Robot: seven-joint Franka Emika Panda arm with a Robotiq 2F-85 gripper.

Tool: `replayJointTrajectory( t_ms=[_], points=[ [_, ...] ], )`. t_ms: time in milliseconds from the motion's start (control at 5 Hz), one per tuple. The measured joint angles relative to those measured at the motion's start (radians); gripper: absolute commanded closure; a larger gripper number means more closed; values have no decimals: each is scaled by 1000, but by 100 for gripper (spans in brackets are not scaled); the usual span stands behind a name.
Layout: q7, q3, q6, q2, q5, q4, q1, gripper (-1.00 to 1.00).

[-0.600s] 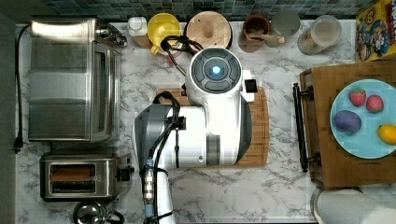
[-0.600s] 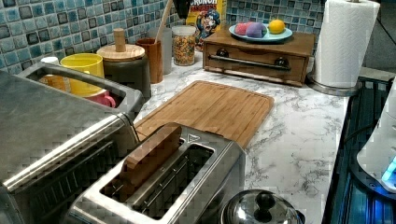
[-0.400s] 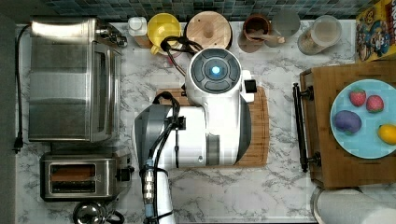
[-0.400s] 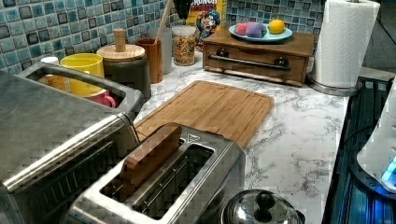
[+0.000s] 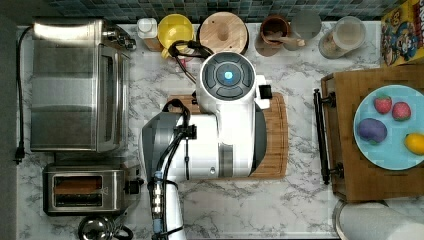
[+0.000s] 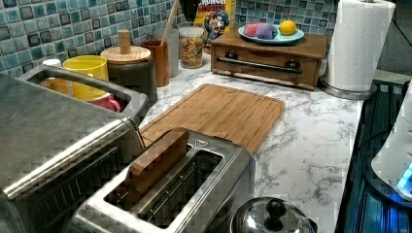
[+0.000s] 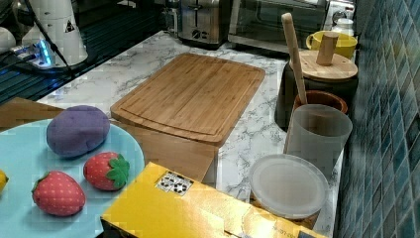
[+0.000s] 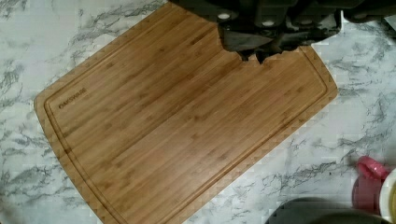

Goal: Turn on the toaster.

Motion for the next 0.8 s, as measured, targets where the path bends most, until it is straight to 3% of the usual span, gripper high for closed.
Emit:
replayJointTrajectory(
  t_ms=[800],
  points=[
    [-125, 71, 98, -1, 76, -82, 19, 100]
  ],
)
